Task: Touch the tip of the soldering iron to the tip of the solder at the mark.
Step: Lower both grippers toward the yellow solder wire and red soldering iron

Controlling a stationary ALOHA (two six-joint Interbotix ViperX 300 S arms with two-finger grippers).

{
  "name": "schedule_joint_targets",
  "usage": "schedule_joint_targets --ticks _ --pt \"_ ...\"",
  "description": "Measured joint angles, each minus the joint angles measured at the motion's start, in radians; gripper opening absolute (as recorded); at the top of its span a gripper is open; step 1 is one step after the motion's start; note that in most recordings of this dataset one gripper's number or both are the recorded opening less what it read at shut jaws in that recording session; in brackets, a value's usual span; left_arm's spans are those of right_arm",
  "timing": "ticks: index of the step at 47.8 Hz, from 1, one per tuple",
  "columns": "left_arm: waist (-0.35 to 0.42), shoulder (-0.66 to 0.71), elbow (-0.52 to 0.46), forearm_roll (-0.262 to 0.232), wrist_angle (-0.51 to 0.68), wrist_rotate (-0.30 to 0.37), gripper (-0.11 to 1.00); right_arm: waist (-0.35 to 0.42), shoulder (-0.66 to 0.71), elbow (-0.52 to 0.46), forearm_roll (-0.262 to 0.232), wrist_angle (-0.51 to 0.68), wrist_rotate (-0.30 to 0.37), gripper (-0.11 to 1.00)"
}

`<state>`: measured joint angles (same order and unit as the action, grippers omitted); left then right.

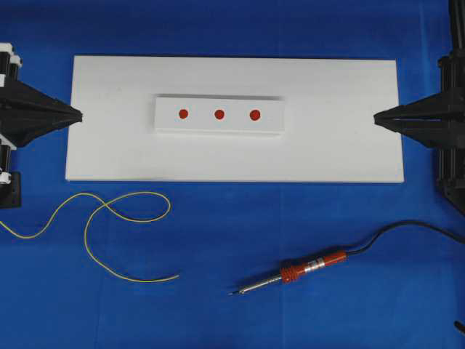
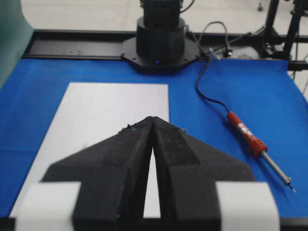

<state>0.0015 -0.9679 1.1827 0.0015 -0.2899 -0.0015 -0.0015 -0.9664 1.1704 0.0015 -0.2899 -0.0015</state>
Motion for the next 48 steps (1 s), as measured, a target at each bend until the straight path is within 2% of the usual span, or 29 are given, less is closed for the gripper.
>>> schedule_joint_targets --ticks 6,19,24,29,34,37,40,45,48 --pt "-0.040 0.002 -0.002 -0.002 0.031 -0.005 0.01 0.006 0.009 -0.002 0.003 0.014 0.011 -0.06" --pt "-0.160 0.021 0.000 -0.002 0.034 -0.005 0.01 0.098 0.044 -0.023 0.005 0.072 0.046 -0.04" --pt "-0.210 0.052 0.000 0.000 0.017 -0.003 0.01 0.173 0.067 -0.023 0.005 0.072 0.057 0.07" --pt "-0.261 0.098 0.003 0.000 -0.014 -0.003 0.02 0.239 0.104 -0.023 0.012 0.067 0.086 0.29" --pt "-0.304 0.156 0.006 0.000 -0.048 -0.008 0.23 0.299 0.160 -0.023 0.023 0.055 0.120 0.61" --pt "-0.337 0.204 0.006 0.000 -0.067 -0.011 0.42 0.325 0.201 -0.023 0.029 0.041 0.137 0.79" --pt "-0.376 0.261 0.006 0.000 -0.078 -0.011 0.63 0.348 0.247 -0.025 0.038 0.025 0.141 0.92" --pt "-0.428 0.344 0.003 0.000 -0.086 -0.011 0.87 0.374 0.318 -0.021 0.061 0.000 0.143 0.91" --pt "-0.454 0.391 -0.003 -0.002 -0.095 -0.011 0.87 0.387 0.354 -0.023 0.075 -0.014 0.143 0.90"
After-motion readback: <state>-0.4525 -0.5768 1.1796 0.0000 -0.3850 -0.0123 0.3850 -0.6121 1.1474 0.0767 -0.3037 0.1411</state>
